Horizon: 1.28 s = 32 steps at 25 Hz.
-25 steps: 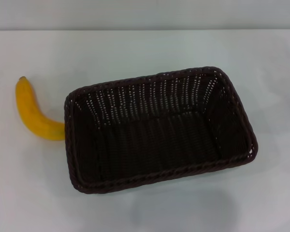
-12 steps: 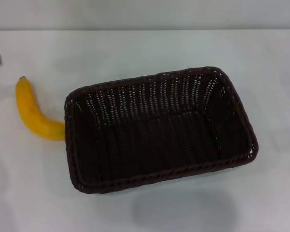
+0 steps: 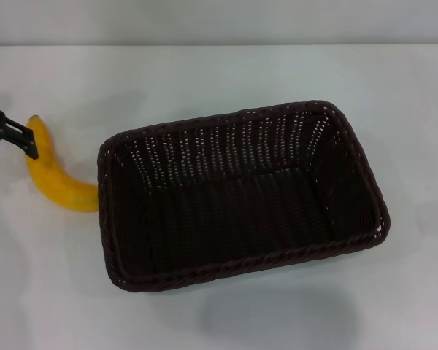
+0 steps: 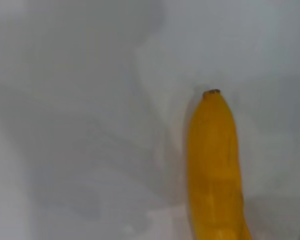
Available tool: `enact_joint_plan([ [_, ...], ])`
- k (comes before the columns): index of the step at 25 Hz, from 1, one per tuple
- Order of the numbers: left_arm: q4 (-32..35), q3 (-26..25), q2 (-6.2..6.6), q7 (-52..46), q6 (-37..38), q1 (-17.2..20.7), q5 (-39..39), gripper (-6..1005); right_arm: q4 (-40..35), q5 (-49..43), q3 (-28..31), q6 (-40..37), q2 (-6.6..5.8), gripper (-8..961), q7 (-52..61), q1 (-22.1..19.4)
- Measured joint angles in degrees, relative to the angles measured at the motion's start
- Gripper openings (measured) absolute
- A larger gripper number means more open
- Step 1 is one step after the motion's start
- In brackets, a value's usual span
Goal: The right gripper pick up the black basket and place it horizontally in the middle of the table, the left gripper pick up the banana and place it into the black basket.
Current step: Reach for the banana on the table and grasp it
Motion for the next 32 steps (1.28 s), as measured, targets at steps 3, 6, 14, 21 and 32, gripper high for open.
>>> enact_joint_plan([
  [3,-0.5,-0.2,-0.75,-1.5,2.0,0.6,-0.1,874,1.0,0.0,1.1,1.7,0.00,872,-0.2,-0.2],
  [6,-0.7,-0.3,-1.14,-3.1,4.1,1.4,-0.4,874,1.2,0.0,1.5,2.4,0.00,872,-0.9,-0.3],
  [14,-2.7,-0.6,-1.41,-3.6,12.2,3.1,-5.3,874,2.4,-0.2,1.4,2.7,0.01,872,-3.5,-0.3],
  [21,-8.3,-0.5,-0.93,-2.2,16.7,3.4,-8.5,874,3.7,-0.4,1.5,2.7,0.01,872,-5.4,0.3],
  [32,-9.8,0.0,-0.90,-1.6,15.8,3.1,-8.2,838,4.0,-0.5,1.3,0.5,0.00,872,-5.5,1.3],
])
